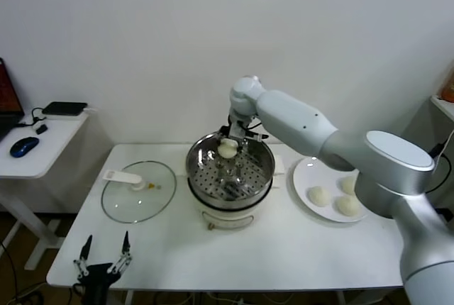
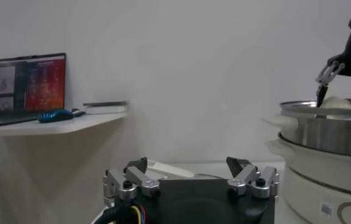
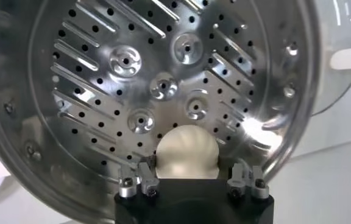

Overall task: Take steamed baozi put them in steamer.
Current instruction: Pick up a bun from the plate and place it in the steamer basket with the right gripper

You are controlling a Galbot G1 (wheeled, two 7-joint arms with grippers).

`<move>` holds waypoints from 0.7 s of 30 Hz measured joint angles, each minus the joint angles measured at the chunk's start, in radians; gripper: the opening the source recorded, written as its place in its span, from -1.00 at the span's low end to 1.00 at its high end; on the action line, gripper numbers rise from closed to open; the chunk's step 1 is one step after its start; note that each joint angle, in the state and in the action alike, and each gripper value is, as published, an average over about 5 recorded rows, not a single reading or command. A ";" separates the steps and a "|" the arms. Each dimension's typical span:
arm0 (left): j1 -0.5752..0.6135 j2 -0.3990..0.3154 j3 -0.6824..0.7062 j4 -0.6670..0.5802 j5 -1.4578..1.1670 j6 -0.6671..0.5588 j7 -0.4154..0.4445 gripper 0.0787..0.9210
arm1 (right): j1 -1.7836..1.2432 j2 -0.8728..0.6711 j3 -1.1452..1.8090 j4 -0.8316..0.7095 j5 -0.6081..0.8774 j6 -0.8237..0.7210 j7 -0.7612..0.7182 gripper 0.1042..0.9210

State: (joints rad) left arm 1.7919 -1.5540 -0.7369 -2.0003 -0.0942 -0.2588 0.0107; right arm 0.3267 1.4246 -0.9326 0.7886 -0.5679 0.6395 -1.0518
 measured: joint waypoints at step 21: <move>-0.004 0.000 0.000 0.002 0.002 0.003 0.000 0.77 | -0.018 0.001 0.019 -0.006 -0.021 0.019 -0.002 0.76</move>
State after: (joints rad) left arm 1.7879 -1.5543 -0.7369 -1.9978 -0.0925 -0.2557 0.0109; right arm 0.3087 1.4258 -0.9139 0.7826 -0.5889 0.6583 -1.0539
